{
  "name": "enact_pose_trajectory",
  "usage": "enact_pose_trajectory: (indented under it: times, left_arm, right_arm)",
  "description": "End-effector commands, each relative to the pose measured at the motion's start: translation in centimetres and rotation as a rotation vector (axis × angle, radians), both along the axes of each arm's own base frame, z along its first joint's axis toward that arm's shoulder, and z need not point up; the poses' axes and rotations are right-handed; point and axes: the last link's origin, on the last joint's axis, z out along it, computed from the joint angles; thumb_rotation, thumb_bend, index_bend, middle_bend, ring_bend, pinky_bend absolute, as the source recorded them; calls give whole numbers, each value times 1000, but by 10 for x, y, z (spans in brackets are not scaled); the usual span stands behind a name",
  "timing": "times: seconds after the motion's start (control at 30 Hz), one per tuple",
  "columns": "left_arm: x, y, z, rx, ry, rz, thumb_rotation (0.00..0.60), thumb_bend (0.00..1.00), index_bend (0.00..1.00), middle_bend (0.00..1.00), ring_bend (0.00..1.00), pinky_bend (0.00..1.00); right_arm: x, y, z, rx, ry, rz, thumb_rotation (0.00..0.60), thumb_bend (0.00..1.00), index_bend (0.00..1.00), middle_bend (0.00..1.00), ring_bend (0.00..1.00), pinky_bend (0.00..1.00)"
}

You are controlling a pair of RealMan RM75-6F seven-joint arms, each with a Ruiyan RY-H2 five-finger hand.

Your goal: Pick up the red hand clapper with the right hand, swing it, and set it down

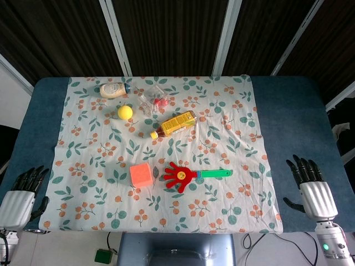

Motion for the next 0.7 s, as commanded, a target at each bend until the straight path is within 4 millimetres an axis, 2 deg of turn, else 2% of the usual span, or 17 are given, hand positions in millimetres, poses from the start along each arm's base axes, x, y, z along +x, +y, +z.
enact_pose_trajectory:
  times: [0.03,0.17,0.3,0.37,0.53,0.6,0.7]
  left_arm:
    - [0,0,0,-1,-2,4,600,469,0,23,24,125]
    - [1,2,0,-7,-16,1,600,469,0,23,25,126]
    - [1,2,2,-10,-29,4,600,469,0,23,26,127]
    - [1,3,1,-14,-29,10,600,469,0,23,29,131]
    - [2,6,-2,-42,-39,-1,600,468,0,23,30,134]
    - [2,8,-4,-62,-41,-2,600,468,0,23,30,136]
    - [0,11,-7,-97,-45,11,600,469,0,23,30,140]
  right_arm:
    - [0,0,-1,4,2,-5,600,175,0,0,0,0]
    - [7,-3,-8,12,-29,71,600,175,0,0,0,0]
    - [11,-6,-29,48,-131,101,600,175,0,0,0,0]
    - [14,-11,-40,63,-121,110,600,175,0,0,0,0]
    - [43,-33,-77,111,-57,180,600,175,5,0,0,0]
    - [52,-45,-92,154,-73,170,600,175,34,0,0,0]
    - [65,-63,-114,220,-102,127,600,177,132,0,0,0]
